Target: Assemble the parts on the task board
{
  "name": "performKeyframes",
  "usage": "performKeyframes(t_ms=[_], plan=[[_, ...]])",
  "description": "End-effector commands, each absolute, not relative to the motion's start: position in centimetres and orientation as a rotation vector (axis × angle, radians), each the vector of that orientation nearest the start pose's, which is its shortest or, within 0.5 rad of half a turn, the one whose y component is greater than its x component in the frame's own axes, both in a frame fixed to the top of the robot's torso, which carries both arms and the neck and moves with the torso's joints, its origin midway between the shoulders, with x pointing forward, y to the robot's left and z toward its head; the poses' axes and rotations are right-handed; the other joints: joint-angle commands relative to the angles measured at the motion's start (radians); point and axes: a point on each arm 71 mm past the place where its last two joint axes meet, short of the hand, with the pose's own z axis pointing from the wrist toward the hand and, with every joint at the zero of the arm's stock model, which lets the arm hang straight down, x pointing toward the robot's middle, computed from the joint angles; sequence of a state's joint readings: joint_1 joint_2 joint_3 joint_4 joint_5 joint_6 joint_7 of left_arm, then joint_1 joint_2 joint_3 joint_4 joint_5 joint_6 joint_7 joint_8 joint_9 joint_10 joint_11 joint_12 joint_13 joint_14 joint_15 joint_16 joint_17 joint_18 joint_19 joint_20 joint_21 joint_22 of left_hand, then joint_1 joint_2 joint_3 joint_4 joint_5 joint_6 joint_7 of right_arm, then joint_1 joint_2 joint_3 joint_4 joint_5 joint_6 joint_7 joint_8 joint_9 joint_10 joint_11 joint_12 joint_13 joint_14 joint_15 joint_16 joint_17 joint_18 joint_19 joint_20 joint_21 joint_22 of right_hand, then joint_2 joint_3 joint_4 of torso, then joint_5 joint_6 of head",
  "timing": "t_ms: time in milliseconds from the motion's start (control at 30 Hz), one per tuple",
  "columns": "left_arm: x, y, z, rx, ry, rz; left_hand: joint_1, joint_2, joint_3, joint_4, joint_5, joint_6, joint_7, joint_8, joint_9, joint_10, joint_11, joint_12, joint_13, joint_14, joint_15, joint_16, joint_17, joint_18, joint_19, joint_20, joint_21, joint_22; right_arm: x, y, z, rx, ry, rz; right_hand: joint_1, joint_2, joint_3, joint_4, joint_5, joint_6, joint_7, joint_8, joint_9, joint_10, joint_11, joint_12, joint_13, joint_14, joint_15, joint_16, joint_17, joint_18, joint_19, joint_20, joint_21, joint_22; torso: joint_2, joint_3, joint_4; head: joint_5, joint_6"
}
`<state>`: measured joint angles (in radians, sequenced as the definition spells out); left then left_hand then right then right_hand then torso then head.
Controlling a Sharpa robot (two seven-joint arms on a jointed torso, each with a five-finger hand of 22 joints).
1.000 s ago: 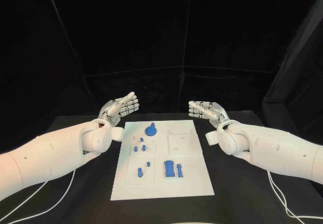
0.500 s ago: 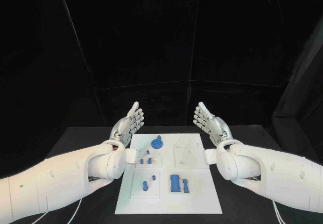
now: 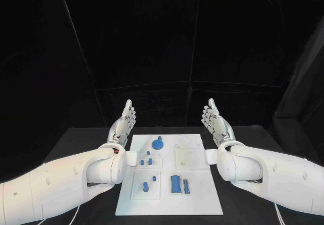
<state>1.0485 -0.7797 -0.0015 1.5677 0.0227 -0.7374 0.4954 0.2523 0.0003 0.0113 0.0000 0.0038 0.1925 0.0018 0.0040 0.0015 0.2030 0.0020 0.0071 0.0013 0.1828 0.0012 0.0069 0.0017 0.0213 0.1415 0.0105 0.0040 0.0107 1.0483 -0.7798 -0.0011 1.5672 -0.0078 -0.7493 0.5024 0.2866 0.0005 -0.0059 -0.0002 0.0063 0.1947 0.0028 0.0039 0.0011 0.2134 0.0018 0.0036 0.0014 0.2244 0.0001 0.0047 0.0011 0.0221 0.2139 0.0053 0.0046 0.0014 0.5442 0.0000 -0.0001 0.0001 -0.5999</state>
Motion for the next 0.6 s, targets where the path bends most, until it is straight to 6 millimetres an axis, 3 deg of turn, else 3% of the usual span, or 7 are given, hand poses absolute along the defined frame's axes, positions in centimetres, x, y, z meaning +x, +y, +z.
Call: performKeyframes(t_ms=[33,300,467,500,533,567,600], plan=[[46.18,19.24,-22.42,-1.209,1.218,-1.229,-0.080,0.000,-0.011,0.000,-0.004,-0.061,-0.002,-0.004,-0.002,-0.064,-0.002,-0.007,-0.001,-0.058,-0.001,-0.007,-0.002,-0.021,-0.044,-0.011,-0.004,-0.011,46.18,-19.24,-22.42,1.209,1.218,1.229,-0.090,0.000,0.006,0.000,-0.006,-0.062,-0.003,-0.004,-0.001,-0.067,-0.002,-0.004,-0.001,-0.071,0.000,-0.005,-0.001,-0.022,-0.068,-0.005,-0.005,-0.001,0.000,0.0000,0.0001,0.000,0.000],[46.18,19.24,-22.42,-1.209,1.218,-1.229,-0.131,0.000,-0.011,0.000,-0.004,-0.099,-0.002,-0.004,-0.002,-0.105,-0.002,-0.007,-0.001,-0.093,-0.001,-0.007,-0.002,-0.021,-0.071,-0.011,-0.004,-0.011,46.18,-19.24,-22.42,1.209,1.218,1.229,-0.148,0.000,0.006,0.000,-0.006,-0.100,-0.003,-0.004,-0.001,-0.108,-0.002,-0.004,-0.001,-0.115,0.000,-0.005,-0.001,-0.022,-0.110,-0.005,-0.005,-0.001,0.000,0.0000,0.0001,0.000,0.000],[46.18,19.24,-22.42,-1.209,1.218,-1.229,-0.149,0.000,-0.011,0.000,-0.004,-0.112,-0.002,-0.004,-0.002,-0.118,-0.002,-0.007,-0.001,-0.106,-0.001,-0.007,-0.002,-0.021,-0.141,-0.011,-0.004,-0.011,46.18,-19.24,-22.42,1.209,1.218,1.229,-0.168,0.000,0.006,0.000,-0.006,-0.114,-0.003,-0.004,-0.001,-0.124,-0.002,-0.004,-0.001,-0.131,0.000,-0.005,-0.001,-0.022,-0.125,-0.005,-0.005,-0.001,0.000,0.0000,0.0001,0.000,0.000],[46.18,19.24,-22.42,-1.209,1.218,-1.229,-0.153,0.000,-0.011,0.000,-0.004,-0.117,-0.002,-0.004,-0.002,-0.123,-0.002,-0.007,-0.001,-0.109,-0.001,-0.007,-0.002,-0.021,-0.141,-0.011,-0.004,-0.011,46.18,-19.24,-22.42,1.209,1.218,1.229,-0.185,0.000,0.006,0.000,-0.006,-0.125,-0.003,-0.004,-0.001,-0.139,-0.002,-0.004,-0.001,-0.146,0.000,-0.005,-0.001,-0.022,-0.139,-0.005,-0.005,-0.001,0.000,0.0000,0.0001,0.000,0.000],[46.18,19.24,-22.42,-1.209,1.218,-1.229,-0.157,0.000,-0.011,0.000,-0.004,-0.119,-0.002,-0.004,-0.002,-0.127,-0.002,-0.007,-0.001,-0.112,-0.001,-0.007,-0.002,-0.021,-0.141,-0.011,-0.004,-0.011,46.18,-19.24,-22.42,1.209,1.218,1.229,-0.203,0.000,0.006,0.000,-0.006,-0.195,-0.003,-0.004,-0.001,-0.213,-0.002,-0.004,-0.001,-0.224,0.000,-0.005,-0.001,-0.022,-0.214,-0.005,-0.005,-0.001,0.000,0.0000,0.0001,0.000,0.000],[46.18,19.24,-22.42,-1.209,1.218,-1.229,-0.175,0.000,-0.011,0.000,-0.004,-0.192,-0.002,-0.004,-0.002,-0.203,-0.002,-0.007,-0.001,-0.183,-0.001,-0.007,-0.002,-0.021,-0.141,-0.011,-0.004,-0.011,46.18,-19.24,-22.42,1.209,1.218,1.229,-0.287,0.000,0.006,0.000,-0.006,-0.195,-0.003,-0.004,-0.001,-0.213,-0.002,-0.004,-0.001,-0.224,0.000,-0.005,-0.001,-0.022,-0.214,-0.005,-0.005,-0.001,0.000,0.0000,0.0001,0.000,0.000],[46.18,19.24,-22.42,-1.209,1.218,-1.229,-0.252,0.000,-0.011,0.000,-0.004,-0.192,-0.002,-0.004,-0.002,-0.203,-0.002,-0.007,-0.001,-0.183,-0.001,-0.007,-0.002,-0.021,-0.141,-0.011,-0.004,-0.011,46.18,-19.24,-22.42,1.209,1.218,1.229,-0.287,0.000,0.006,0.000,-0.006,-0.195,-0.003,-0.004,-0.001,-0.213,-0.002,-0.004,-0.001,-0.224,0.000,-0.005,-0.001,-0.022,-0.214,-0.005,-0.005,-0.001,0.000,0.0000,0.0001,0.000,0.000]])
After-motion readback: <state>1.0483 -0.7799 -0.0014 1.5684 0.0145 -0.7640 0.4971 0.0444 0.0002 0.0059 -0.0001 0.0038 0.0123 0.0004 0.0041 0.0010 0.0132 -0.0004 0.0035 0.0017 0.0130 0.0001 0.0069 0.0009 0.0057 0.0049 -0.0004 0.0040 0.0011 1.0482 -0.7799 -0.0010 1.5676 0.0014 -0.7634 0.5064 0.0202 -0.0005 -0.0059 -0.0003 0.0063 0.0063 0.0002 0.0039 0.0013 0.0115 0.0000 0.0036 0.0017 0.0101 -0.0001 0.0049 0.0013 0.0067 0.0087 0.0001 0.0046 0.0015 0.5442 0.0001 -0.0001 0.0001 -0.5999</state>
